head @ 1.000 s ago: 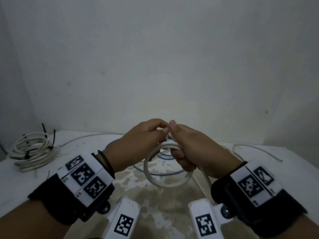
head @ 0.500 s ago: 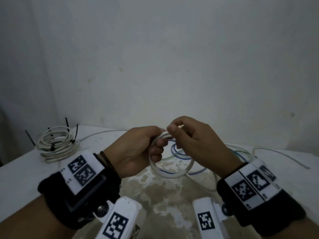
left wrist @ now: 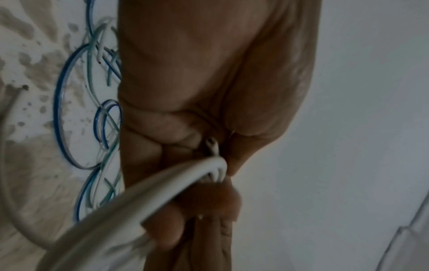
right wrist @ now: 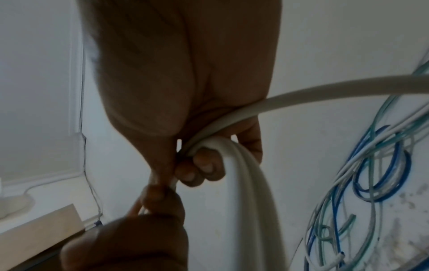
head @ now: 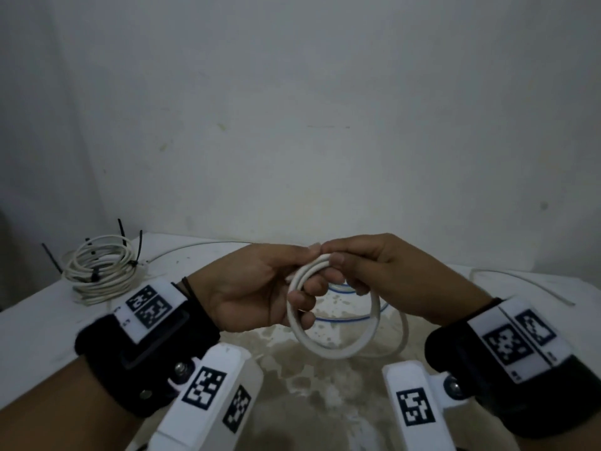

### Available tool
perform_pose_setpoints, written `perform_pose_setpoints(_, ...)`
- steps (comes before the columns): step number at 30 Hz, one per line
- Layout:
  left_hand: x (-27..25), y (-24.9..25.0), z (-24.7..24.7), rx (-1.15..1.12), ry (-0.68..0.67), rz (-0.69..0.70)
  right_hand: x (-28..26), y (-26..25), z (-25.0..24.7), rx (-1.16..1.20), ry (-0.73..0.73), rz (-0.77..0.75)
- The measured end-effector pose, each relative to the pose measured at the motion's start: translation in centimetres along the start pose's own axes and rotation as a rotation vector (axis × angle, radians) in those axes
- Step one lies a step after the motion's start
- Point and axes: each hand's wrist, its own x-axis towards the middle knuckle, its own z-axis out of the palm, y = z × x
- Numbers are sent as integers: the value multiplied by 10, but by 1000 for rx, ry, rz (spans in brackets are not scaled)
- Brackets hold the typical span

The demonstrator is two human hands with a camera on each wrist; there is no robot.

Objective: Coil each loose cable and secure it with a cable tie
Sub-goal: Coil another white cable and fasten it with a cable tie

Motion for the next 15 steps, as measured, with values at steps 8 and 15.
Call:
perform_pose_setpoints(8, 9, -4, 7, -286, -48, 147, -1, 11, -3, 83, 234, 80)
perform_pose_setpoints(15, -2, 33, -24, -500, 115, 495, -22, 43, 10, 6, 326, 166)
